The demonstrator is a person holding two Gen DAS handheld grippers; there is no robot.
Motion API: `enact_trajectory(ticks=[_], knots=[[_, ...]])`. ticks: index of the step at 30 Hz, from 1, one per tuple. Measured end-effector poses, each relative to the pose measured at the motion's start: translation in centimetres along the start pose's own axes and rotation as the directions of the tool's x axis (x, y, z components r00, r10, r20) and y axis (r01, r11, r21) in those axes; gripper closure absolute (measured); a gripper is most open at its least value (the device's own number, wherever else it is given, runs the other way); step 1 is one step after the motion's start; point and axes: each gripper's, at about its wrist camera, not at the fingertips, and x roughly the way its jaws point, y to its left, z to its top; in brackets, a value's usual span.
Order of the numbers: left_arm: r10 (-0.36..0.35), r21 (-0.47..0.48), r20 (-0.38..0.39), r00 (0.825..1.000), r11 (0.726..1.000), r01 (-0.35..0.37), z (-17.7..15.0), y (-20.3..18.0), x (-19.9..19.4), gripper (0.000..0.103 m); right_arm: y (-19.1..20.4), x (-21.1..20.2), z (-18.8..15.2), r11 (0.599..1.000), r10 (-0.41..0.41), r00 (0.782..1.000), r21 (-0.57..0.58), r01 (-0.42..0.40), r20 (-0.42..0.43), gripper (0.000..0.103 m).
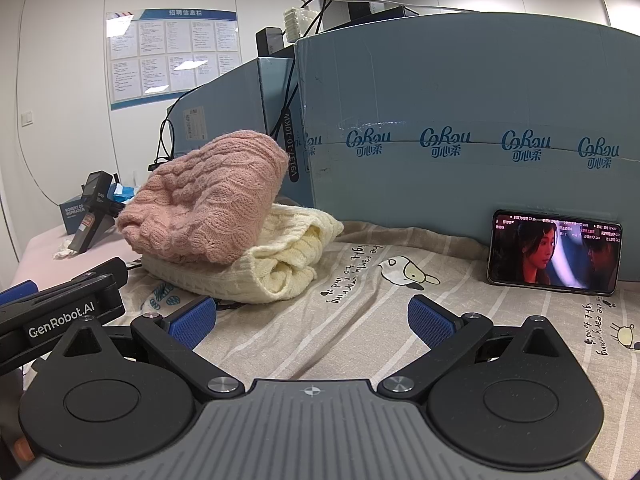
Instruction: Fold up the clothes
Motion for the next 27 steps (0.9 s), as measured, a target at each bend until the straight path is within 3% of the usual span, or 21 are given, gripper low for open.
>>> enact_trajectory(ticks=[27], knots=[[-0.003, -0.003, -0.007, 1.000, 1.000, 0.003, -0.04, -0.18, 0.41, 0.000, 0.08, -0.19, -0.13, 1.000, -0.005, 1.000, 0.000, 0.005, -0.004, 0.000]])
